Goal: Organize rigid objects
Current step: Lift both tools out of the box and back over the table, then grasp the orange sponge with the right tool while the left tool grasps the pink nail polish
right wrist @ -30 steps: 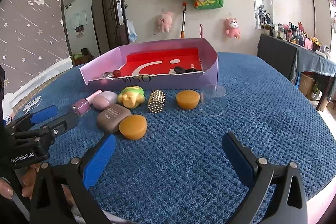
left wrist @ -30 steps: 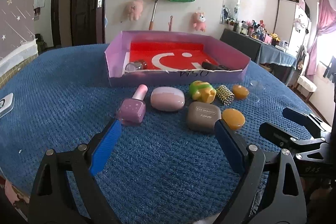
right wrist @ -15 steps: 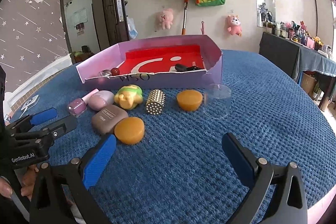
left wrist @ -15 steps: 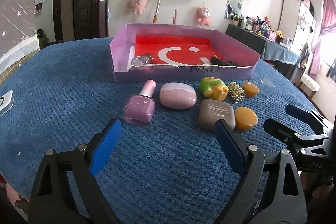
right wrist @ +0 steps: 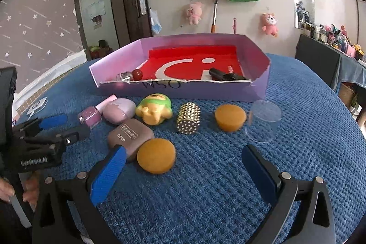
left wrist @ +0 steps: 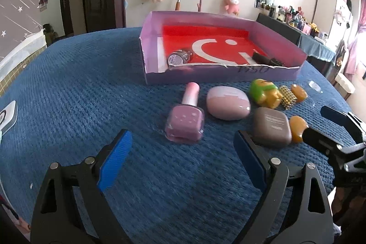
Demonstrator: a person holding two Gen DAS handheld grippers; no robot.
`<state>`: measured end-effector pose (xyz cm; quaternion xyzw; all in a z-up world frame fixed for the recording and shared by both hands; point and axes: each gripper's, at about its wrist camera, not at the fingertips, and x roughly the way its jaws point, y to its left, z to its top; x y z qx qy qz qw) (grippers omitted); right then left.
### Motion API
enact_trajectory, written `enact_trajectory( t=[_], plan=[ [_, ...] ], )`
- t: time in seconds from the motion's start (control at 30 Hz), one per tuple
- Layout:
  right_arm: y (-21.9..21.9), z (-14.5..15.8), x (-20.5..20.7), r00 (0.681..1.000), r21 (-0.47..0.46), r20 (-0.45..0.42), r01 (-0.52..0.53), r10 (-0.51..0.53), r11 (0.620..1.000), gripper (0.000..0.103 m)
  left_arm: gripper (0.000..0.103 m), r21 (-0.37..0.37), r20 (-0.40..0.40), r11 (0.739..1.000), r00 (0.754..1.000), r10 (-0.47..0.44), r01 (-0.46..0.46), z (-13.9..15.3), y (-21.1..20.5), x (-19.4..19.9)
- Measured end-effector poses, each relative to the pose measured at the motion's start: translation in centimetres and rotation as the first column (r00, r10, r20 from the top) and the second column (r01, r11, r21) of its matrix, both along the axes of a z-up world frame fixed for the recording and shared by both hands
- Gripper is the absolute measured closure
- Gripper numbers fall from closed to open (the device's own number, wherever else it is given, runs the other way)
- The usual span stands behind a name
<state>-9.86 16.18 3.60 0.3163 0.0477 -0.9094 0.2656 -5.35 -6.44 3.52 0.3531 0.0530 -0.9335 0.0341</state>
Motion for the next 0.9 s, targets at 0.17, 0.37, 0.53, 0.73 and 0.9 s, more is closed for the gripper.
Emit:
enact_trajectory(
  t=[0.17,0.37,0.53,0.73,0.9],
  plan=[
    [-0.8,-0.3,0.0,1.0,0.048,-0.006,-0.017,0.018,0.999,0.002,0.013,0.035,0.053,0.999,0.998,-0.026,0.024,-0.1,-0.5,-1.2],
    [-1.3,-0.7,-0.4,0.999,0.087,0.033,-0.043,0.04,0.995,0.011,0.021,0.002,0.114,0.999,0.993,-0.034,0.034,-0.3,-0.5,-2.8],
    [-1.3,-0.8,-0.7,0.996,0.081,0.066,-0.062,0.057,0.995,0.013,0.03,0.0,0.137,0.999,0.99,-0.038,0.039,-0.4,-0.5,-3.6],
    [-1.8,-1.2,-1.0,0.994,0.092,0.083,-0.081,0.074,0.992,0.029,0.048,-0.003,0.135,0.999,0.99,-0.045,0.046,-0.2,-0.6,-4.1],
    [-2.3,-1.1,-0.5,0.994,0.111,0.056,-0.103,0.098,0.988,0.058,0.069,0.029,0.123,0.997,0.99,-0.071,0.068,-0.1,-0.8,-4.7]
  ],
)
